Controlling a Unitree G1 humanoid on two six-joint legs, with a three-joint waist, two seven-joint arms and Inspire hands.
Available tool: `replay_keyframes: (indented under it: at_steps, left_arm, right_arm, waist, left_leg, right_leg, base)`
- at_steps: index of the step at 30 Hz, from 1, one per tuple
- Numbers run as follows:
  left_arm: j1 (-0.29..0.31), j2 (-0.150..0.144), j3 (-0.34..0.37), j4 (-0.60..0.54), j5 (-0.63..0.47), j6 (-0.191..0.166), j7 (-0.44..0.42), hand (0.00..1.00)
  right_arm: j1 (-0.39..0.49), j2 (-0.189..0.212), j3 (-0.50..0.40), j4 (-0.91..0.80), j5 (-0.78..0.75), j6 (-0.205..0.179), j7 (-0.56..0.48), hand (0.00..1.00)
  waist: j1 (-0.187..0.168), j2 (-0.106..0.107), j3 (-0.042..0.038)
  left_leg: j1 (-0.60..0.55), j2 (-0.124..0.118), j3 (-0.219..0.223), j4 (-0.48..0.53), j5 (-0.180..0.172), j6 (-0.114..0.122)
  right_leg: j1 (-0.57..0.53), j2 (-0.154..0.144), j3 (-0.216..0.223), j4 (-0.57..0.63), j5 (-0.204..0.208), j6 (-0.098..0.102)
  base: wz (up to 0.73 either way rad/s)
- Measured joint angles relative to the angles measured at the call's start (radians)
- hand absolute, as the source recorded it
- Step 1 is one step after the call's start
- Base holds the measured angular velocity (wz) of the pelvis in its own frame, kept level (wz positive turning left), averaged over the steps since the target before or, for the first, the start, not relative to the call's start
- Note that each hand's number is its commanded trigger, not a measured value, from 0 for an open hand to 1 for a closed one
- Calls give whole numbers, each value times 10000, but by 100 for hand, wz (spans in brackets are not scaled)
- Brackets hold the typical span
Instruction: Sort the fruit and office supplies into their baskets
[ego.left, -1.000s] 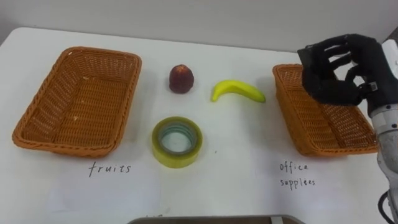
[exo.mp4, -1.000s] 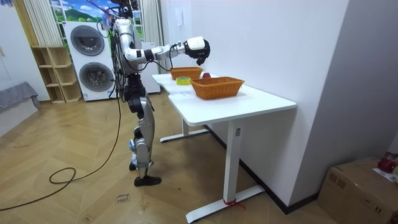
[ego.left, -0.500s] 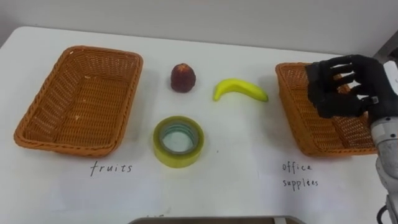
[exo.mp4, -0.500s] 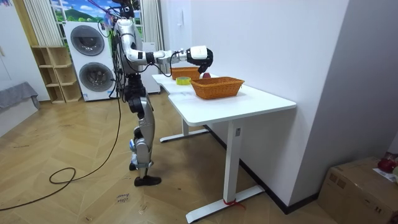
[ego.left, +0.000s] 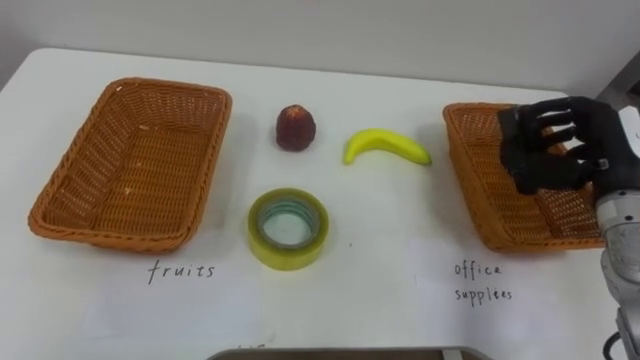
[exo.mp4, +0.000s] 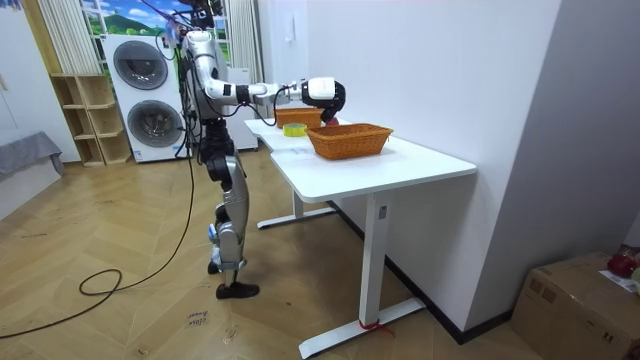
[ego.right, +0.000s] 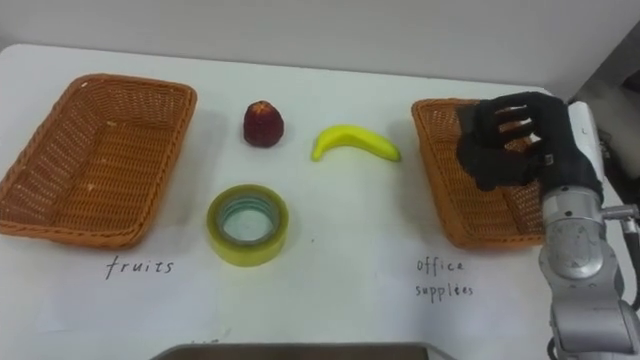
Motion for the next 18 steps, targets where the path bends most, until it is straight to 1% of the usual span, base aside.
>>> replay_keyframes:
  at_steps: [13,18]
  left_arm:
    - [11,-7,-6,0,-10,42,-2,0]
    - [15,-28,27,0,-8,92,-37,0]
  right_arm:
    - [2,0,2,468,150,2,125,100]
    - [3,0,6,468,37,46,499,100]
  waist:
    - [-15,-4,3]
    - [-14,-58,7]
  left_leg:
    - [5,-7,3,-16,-1,-2]
    - [5,-14,8,-16,-1,-1]
  right_leg:
    - [50,9,-101,-5,2,-3]
    - [44,3,-95,-2,1,-2]
  base:
    - [0]
    - [0]
